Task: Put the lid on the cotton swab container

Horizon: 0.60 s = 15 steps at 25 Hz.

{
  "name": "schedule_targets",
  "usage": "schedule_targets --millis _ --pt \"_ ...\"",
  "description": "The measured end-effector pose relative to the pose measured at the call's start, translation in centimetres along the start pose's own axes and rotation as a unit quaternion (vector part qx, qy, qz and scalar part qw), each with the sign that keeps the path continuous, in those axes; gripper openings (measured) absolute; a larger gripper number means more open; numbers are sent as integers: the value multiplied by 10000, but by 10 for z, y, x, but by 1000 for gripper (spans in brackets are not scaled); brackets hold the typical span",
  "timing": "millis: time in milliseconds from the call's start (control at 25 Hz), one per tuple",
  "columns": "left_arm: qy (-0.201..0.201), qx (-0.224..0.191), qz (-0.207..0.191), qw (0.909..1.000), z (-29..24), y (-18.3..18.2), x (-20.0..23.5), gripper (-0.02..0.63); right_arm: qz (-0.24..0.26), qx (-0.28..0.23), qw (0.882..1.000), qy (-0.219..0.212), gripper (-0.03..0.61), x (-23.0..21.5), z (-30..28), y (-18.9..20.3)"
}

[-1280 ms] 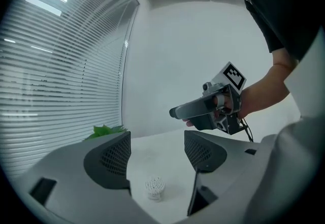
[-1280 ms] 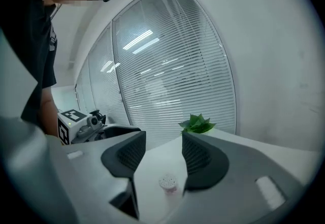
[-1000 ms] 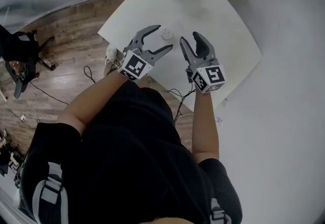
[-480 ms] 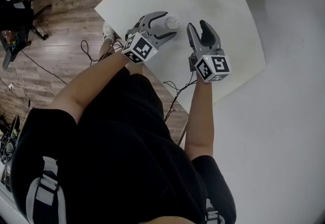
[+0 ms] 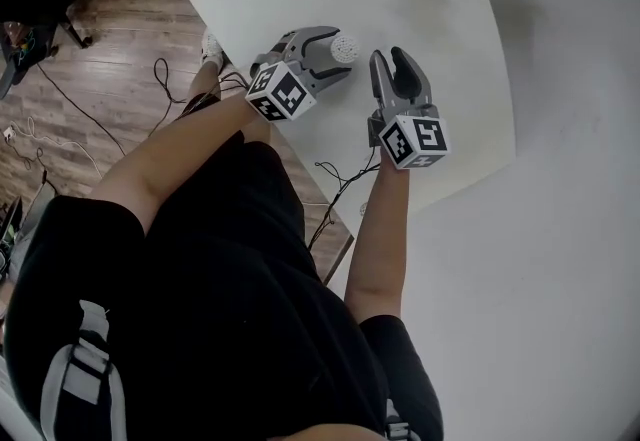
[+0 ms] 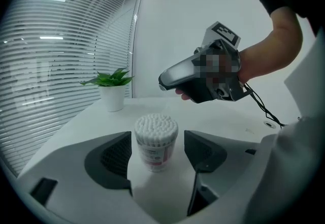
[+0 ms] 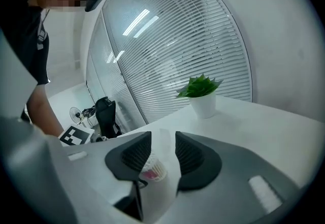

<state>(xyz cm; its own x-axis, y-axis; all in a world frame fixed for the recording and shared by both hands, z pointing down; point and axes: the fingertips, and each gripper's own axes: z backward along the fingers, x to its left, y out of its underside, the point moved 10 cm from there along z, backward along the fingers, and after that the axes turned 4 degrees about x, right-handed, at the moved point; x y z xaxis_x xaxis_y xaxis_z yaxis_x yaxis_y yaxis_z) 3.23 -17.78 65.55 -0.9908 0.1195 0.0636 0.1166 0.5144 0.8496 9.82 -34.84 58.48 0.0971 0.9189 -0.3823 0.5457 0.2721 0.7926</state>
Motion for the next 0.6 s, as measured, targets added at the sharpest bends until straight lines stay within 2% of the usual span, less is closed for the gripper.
schedule_targets --millis 160,240,320,600 --pt "-112 69 -4 9999 -5 1 2 311 17 40 10000 31 123 -1 -5 2" --pt "-163 110 -26 9998 -6 1 3 270 32 59 10000 21 104 -1 -6 2" --pt "-194 114 -62 9997 -7 1 4 259 73 66 10000 6 78 -1 -7 1" --pt "-240 145 -64 9996 -7 0 3 259 471 112 9985 -262 84 10 -3 0"
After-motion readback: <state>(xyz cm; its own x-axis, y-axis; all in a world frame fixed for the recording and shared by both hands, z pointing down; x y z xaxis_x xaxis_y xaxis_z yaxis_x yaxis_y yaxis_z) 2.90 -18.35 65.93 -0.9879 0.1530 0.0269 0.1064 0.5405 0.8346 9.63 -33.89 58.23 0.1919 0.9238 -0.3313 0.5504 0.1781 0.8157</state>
